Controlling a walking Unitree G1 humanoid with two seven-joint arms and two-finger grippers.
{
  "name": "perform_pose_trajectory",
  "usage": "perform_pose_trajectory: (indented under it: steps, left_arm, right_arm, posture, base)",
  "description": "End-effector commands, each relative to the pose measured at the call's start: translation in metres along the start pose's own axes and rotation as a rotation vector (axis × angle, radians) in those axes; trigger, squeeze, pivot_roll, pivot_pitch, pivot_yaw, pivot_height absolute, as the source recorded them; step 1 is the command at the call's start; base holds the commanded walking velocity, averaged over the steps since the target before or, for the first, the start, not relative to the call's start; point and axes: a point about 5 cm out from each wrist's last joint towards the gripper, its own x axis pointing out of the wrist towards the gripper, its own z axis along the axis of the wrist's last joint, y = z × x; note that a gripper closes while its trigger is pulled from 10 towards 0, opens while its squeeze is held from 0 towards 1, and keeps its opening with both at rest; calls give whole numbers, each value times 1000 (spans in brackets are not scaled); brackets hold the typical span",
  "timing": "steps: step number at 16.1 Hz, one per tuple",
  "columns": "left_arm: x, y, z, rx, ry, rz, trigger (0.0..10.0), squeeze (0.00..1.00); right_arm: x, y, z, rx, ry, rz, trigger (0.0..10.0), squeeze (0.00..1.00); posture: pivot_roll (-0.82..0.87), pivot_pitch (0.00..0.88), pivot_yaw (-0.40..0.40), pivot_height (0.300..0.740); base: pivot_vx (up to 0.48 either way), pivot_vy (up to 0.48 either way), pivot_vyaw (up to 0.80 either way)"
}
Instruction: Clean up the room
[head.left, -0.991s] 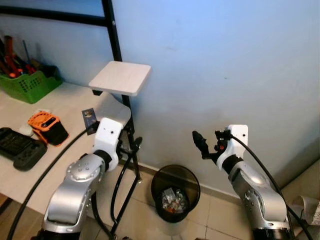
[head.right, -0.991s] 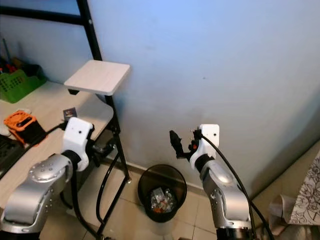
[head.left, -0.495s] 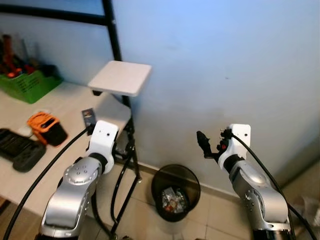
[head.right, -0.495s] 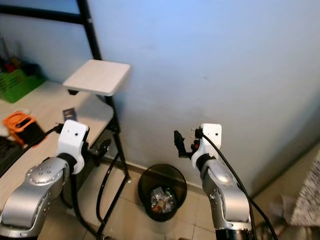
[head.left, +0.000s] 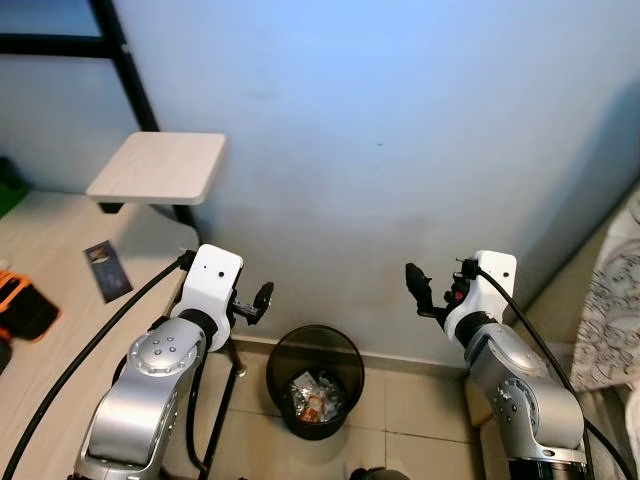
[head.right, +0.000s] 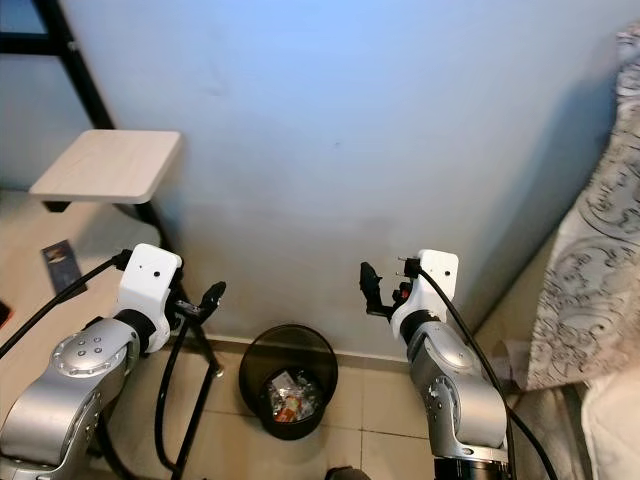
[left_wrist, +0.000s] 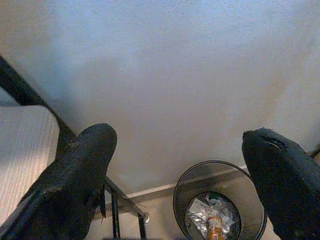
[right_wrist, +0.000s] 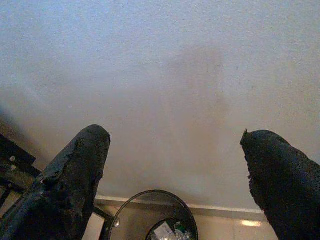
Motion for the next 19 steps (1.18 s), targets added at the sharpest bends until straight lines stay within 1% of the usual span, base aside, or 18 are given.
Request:
perform_pose_trajectory:
  steps: [1,3,4,6,7,9,11,14,19]
  left_arm:
    - [-2,1,-2,12,8,7,10000,0]
    - [-3,2,-1,6,0,13,10000,0]
    - [-3,2,-1,9,-3,16,10000,0]
    - [-4,4,0,13,-15,23,10000,0]
    - [-5,5,1,8,-16,26,10000,0]
    - [-5,5,0,-2,-12,25,10000,0]
    - [-5,6,0,19,-15,25,10000,0]
    - [-5,6,-1,33,-13,27,10000,0]
    - [-5,8,-1,31,-14,33,10000,0]
  right_arm:
    - [-1,3,3,16,-13,20,10000,0]
    - [-2,5,4,28,-20,30,10000,0]
    - [-2,5,4,2,-17,32,10000,0]
    - [-3,6,3,-86,-25,31,10000,0]
    - [-3,7,2,-99,-20,34,10000,0]
    - [-3,8,-1,-103,-10,35,10000,0]
    - [-2,7,-1,-101,-10,29,10000,0]
    - [-3,6,-1,-156,-7,35,10000,0]
    - [-2,6,-3,-177,-3,24,10000,0]
  posture:
    - [-31,0,22,740]
    - [-33,0,26,740]
    - [-32,0,27,740]
    - [-30,0,29,740]
    - [-30,0,29,740]
    - [-29,0,31,740]
    - [-25,0,30,740]
    - [-30,0,35,740]
    - [-27,0,30,740]
  base:
    - [0,0,-800]
    - [0,0,-800]
    - [0,0,-800]
    - [0,0,-800]
    - [0,0,-800]
    - [0,0,-800]
    - [0,0,-800]
    - [0,0,-800]
    - [0,0,-800]
